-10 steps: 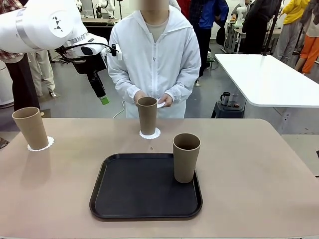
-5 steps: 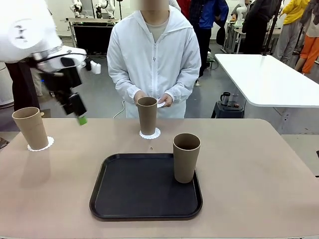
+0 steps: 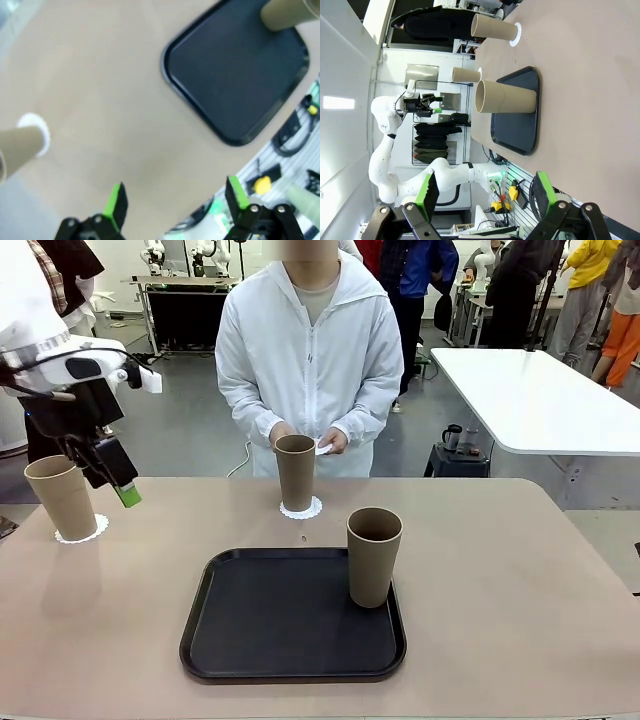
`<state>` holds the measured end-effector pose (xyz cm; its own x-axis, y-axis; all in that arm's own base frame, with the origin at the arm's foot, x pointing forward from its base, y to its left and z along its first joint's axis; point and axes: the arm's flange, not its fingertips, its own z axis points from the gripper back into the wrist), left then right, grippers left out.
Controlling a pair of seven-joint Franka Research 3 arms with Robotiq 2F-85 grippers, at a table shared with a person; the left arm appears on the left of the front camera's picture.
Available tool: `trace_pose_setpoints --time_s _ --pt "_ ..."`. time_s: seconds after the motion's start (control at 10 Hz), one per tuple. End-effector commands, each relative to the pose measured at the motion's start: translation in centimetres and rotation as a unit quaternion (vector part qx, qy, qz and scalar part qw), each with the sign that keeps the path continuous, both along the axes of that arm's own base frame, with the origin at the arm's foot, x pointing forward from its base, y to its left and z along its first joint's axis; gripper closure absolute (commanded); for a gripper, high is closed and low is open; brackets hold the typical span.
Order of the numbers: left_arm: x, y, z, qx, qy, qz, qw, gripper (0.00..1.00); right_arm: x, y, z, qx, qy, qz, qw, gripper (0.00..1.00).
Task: Place coasters on the table and set cups on them.
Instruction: Take one Reusable plastic cup from the Flat Tray and place it on a coaster set by the human.
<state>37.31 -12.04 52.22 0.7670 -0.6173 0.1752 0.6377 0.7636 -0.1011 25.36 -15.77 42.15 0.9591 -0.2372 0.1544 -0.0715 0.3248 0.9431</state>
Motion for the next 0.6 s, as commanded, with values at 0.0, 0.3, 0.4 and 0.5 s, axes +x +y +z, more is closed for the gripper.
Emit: trace_pose_setpoints --time_s 0.0,0.3,0.4,0.5 --pt "2.4 4.6 1.4 -0.177 0.022 0.009 0.984 0.0 0.0 0.0 0.1 0.007 -0.004 0.0 1.0 0.0" --pt "5.6 14.4 1.8 -0.41 0.057 0.059 0.908 0.0 0.0 0.0 0.1 0.007 -0.004 0.0 1.0 0.0" --pt "5.1 17.5 0.9 -0.448 0.057 0.076 0.889 0.0 0.0 0.0 0.1 0.007 -0.004 0.0 1.0 0.0" --pt "4.5 20.5 -0.2 -0.474 0.062 0.092 0.873 0.0 0.0 0.0 0.1 0.007 -0.004 0.0 1.0 0.0"
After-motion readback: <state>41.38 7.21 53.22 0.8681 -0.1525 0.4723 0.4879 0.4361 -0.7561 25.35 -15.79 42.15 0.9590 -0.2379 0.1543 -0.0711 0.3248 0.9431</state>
